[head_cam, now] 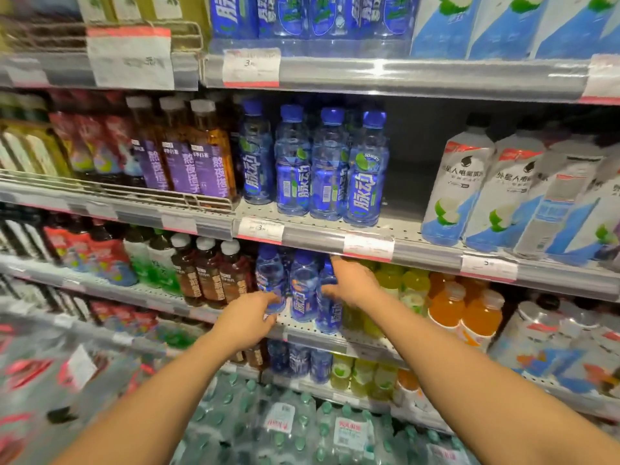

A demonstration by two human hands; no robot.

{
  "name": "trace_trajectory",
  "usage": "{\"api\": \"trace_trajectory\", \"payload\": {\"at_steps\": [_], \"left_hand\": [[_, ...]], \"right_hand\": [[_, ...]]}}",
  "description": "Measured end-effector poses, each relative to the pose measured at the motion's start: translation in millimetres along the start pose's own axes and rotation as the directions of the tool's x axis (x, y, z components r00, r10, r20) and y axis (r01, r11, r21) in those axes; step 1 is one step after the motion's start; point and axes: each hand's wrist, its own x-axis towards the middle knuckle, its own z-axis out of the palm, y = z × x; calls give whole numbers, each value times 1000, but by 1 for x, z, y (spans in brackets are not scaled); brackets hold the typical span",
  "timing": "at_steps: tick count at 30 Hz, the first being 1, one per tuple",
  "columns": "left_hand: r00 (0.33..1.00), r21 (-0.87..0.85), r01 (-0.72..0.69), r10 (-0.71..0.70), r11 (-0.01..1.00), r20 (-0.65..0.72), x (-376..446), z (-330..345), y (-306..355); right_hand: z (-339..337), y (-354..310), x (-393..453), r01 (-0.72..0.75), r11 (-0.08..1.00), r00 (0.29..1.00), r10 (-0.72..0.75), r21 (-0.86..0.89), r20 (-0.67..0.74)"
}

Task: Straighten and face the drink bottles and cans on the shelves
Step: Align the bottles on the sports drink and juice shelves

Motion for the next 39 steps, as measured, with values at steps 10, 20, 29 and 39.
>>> {"api": "trace_trajectory", "payload": {"at_steps": [10,20,29,39], "left_hand": [[984,-142,-114,92,983,-152,57,-18,-4],[999,-130,48,-45,990,29,115,-25,33],[994,-35,-103,102,994,-40,116,-23,21],[982,-8,-158,157,987,-103,112,-14,6]], "right_hand": [[12,-14,30,-122,992,992,123,-21,35],[19,-18,31,-183,983,983,182,-18,-15],[26,-15,31,-216,974,976,216,65,0],[36,-21,27,-157,984,983,164,90,-80]]}}
